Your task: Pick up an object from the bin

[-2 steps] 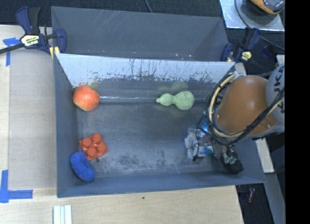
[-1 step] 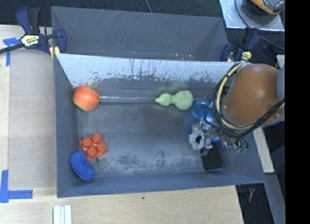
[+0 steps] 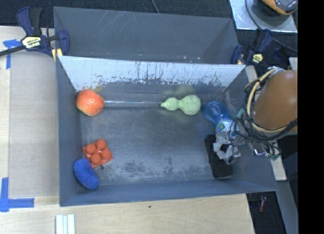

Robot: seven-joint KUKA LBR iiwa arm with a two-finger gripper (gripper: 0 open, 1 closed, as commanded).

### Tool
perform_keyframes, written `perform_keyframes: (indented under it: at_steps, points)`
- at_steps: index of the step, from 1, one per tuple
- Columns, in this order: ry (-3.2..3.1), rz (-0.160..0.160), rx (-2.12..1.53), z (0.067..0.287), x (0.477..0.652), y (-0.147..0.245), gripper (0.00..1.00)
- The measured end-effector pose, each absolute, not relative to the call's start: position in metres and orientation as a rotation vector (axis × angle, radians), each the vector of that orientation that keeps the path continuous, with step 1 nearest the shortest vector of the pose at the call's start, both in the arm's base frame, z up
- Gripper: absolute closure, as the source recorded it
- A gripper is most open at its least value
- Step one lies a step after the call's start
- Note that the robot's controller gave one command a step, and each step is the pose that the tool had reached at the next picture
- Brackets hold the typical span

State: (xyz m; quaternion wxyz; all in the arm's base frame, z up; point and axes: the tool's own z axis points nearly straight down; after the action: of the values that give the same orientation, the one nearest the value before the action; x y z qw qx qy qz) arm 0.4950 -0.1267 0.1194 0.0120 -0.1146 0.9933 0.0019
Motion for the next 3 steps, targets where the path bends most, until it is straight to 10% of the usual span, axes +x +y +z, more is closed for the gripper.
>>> perform_keyframes:
  at_steps: [1, 3]
  points:
    - [3.124, 0.011, -0.042, 0.108, 0.52, -0.123, 1.0]
    - [3.101, 0.042, 0.007, 0.085, 0.502, -0.125, 1.0]
